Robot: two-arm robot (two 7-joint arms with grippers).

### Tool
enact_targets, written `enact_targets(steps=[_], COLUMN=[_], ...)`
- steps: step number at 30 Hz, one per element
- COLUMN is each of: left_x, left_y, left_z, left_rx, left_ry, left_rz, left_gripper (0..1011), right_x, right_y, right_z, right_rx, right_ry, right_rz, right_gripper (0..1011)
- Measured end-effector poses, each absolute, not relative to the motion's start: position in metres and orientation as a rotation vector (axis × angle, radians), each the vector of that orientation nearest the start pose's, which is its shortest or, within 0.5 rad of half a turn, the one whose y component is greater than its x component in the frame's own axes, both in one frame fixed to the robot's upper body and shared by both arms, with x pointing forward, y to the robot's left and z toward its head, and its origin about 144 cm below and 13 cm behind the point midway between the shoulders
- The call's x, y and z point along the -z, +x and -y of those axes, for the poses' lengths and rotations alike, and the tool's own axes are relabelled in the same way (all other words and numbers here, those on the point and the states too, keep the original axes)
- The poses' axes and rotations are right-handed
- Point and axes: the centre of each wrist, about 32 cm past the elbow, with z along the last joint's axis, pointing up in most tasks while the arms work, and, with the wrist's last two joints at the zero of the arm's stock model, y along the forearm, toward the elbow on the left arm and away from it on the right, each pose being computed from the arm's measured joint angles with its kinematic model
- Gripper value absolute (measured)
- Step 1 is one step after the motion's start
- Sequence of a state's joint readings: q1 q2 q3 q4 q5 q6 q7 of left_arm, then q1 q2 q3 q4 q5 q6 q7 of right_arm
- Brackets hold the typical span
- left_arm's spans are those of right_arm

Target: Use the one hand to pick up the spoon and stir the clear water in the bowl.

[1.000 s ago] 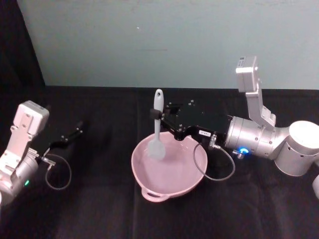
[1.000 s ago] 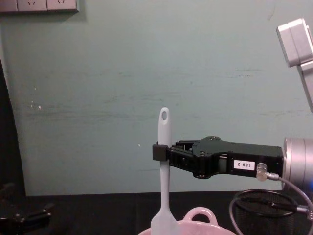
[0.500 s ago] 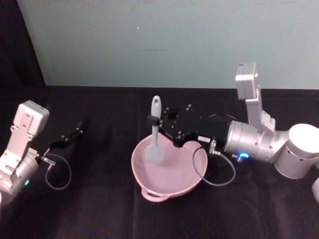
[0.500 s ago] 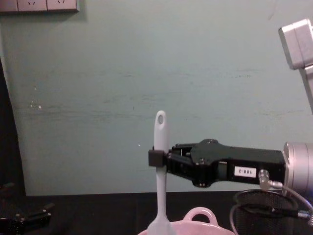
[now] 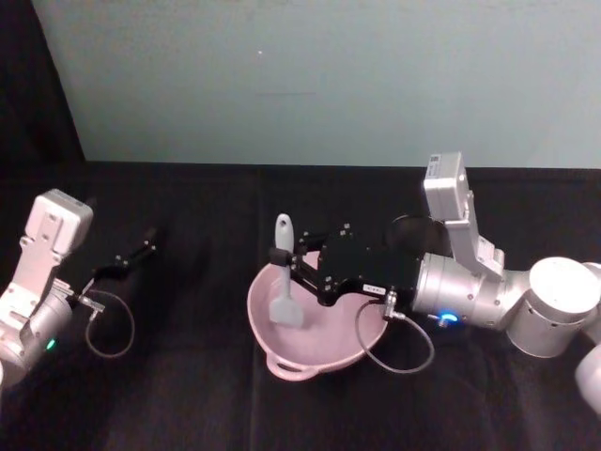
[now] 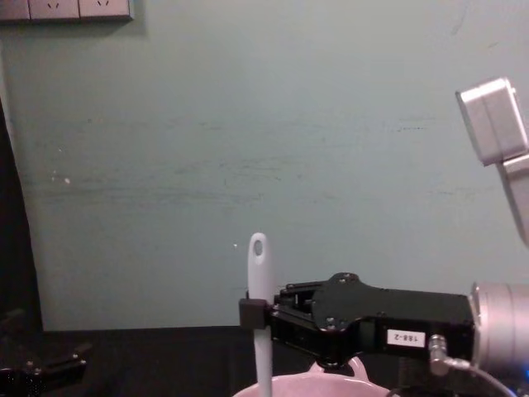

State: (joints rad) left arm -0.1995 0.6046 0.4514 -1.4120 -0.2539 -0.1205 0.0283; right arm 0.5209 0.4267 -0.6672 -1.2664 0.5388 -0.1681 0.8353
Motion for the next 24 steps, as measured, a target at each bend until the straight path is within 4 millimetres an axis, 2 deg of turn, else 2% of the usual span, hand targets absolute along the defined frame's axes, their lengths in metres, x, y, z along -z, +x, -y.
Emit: enact_targets(steps=[6,13,20,24], left_x=[-1.14,-1.14,-1.14,-1.14], left_y=[0.489,0.489,0.489,0.489], left_z=[-0.31,-0.31,-0.31,-0.31], left_rx=[-1.248,-1.248,-1.248,-1.248], left_ry=[0.305,0.305,0.305,0.305], left_rz=[0.285,0.285,0.285,0.285], left_gripper=[1005,1005,1005,1005], right_x=[-1.18,-1.181,-1.184,-1.185], right_y=[0.573,0.587,0.586,0.578], right_z=[0.21,0.216,0.23,0.24], right_rx=[0.31,0.367,0.414,0.427], right_ry=[-0.006,-0.016,-0.032,-0.044], right_rz=[0.147,0.174,0.185,0.184], right_gripper=[118,118,118,118])
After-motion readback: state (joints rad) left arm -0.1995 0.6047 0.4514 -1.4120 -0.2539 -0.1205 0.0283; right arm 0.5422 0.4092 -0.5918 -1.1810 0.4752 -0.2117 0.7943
